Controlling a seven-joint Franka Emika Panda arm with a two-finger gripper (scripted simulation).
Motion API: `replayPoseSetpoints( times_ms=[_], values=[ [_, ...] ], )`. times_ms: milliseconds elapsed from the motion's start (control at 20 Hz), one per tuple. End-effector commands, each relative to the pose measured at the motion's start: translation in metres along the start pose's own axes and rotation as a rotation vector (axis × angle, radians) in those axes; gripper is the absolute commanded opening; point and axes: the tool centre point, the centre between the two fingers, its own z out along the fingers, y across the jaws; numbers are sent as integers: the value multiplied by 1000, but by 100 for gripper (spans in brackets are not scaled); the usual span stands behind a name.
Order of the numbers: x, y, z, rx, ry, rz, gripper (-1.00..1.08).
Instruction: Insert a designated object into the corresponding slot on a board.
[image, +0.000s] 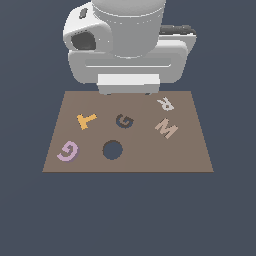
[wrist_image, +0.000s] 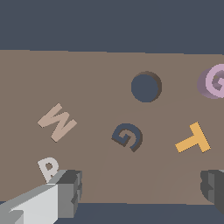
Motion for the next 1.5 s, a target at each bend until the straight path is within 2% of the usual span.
replayPoseSetpoints(
  times_ms=[0,350,650,1450],
  values=[
    [0,0,0,0,0,0,100],
    [8,8,7,0,1,27,100],
    [26,29,25,0,4,95,100],
    [90,134,100,7,15,390,100]
  ],
)
